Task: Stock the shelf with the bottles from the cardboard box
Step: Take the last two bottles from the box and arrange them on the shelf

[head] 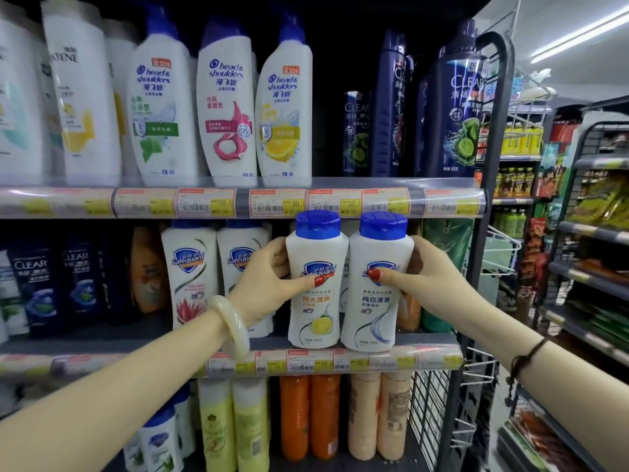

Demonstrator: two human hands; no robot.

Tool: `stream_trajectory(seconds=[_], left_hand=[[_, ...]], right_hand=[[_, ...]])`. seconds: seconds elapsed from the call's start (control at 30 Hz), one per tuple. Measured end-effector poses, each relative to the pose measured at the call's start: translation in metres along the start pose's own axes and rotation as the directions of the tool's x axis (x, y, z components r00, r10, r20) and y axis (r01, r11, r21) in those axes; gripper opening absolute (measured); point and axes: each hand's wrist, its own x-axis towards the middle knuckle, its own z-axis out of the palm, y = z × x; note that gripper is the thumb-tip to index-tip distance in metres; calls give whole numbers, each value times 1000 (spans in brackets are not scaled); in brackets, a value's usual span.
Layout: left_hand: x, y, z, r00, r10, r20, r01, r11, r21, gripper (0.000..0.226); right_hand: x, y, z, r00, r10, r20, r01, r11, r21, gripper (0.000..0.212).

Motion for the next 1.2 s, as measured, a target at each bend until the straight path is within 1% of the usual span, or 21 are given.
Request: stream_trajectory(seconds=[0.1, 0.2, 0.33, 0.43, 0.53, 0.67, 0.73, 0.83, 0.93, 1.1, 1.2], left_hand=[[-2, -10, 1, 998, -63, 29, 62, 998, 18, 54], [-5, -14, 2, 993, -117, 21, 117, 993, 2, 53], [-10, -12, 6, 989, -146, -9, 146, 989, -32, 42], [-10, -5, 6, 985, -172, 12, 172, 985, -31, 37], [-12, -3, 3, 971, -231, 53, 234, 972, -40, 36], [-17, -7, 5, 949, -307, 71, 311, 949, -59, 36], [-13, -6, 3, 944, -324, 55, 327, 943, -60, 39], [-5, -5, 0, 940, -336, 60, 340, 939, -62, 42], [-2, -7, -1, 935, -346, 84, 351, 934, -63, 41], [3, -10, -1, 937, -338, 90, 345, 934, -89, 31], [0, -11, 3, 943, -329, 50, 332, 940, -84, 38]], right_hand=[[-3, 7, 1, 999, 28, 47, -29, 1000, 5, 42], [-8, 13, 3, 994, 52, 97, -58, 997, 51, 29], [-8, 16, 6, 996, 71, 54, -77, 990, 116, 23], [-6, 16, 3, 993, 108, 46, -113, 987, 118, 19], [-6, 21, 1, 981, 166, 100, -176, 979, 106, 18], [-6, 29, 6, 965, 228, 131, -244, 962, 122, 23], [-1, 27, 7, 966, 222, 129, -236, 966, 101, 23], [12, 21, 8, 979, 176, 104, -184, 980, 75, 25], [26, 14, 9, 984, 144, 106, -154, 983, 95, 18], [41, 13, 20, 983, 131, 127, -141, 987, 77, 11], [44, 18, 25, 983, 133, 124, -144, 987, 78, 18]])
